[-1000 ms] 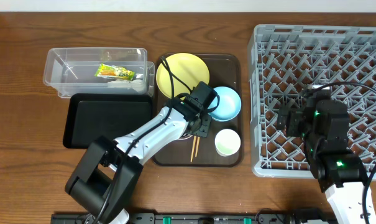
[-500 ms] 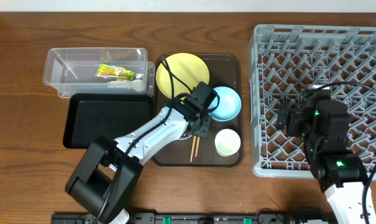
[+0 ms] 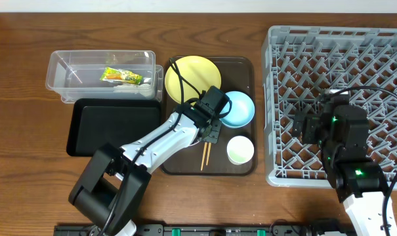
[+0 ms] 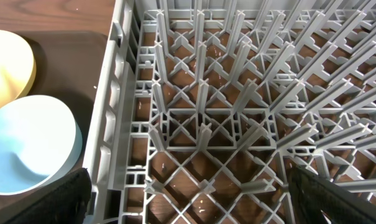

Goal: Sort waste into correct bins and load items into the dishwasher rack
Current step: 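Grasp the rim of the pink rice bowl with the left gripper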

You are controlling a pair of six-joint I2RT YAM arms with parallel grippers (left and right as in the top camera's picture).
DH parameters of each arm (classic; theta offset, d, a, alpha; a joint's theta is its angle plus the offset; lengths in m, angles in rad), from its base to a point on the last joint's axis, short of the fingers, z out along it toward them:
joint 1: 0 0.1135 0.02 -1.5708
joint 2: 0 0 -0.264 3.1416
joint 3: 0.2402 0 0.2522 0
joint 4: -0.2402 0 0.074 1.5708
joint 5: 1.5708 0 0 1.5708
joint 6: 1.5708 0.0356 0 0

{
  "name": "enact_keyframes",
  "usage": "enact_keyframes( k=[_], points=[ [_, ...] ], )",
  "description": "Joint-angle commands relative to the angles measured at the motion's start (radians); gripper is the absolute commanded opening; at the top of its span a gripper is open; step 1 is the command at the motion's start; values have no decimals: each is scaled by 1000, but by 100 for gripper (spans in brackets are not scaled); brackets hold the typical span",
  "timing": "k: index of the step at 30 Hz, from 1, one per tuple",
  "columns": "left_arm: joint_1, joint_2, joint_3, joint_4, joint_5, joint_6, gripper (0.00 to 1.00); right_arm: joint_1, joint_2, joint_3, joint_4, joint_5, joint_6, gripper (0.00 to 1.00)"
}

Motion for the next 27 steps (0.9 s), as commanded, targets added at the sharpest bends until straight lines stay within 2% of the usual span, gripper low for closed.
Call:
enact_keyframes(
  k=[1, 8, 13, 16, 27],
  points=[
    [-1, 22, 0, -2, -28, -3, 13, 9, 0, 18, -3, 0, -2, 99],
    [-2, 60, 0, -4, -27, -2, 13, 9, 0, 18, -3, 0, -2, 99],
    [-1, 53, 0, -3, -27, -2, 6, 9, 0, 18, -3, 0, -2, 99],
    [-1, 42, 0, -4, -28, -2, 6, 9, 0, 18, -3, 0, -2, 99],
    [5, -134, 0, -75, -27, 2, 6, 9, 0, 18, -3, 0, -2, 99]
  ],
)
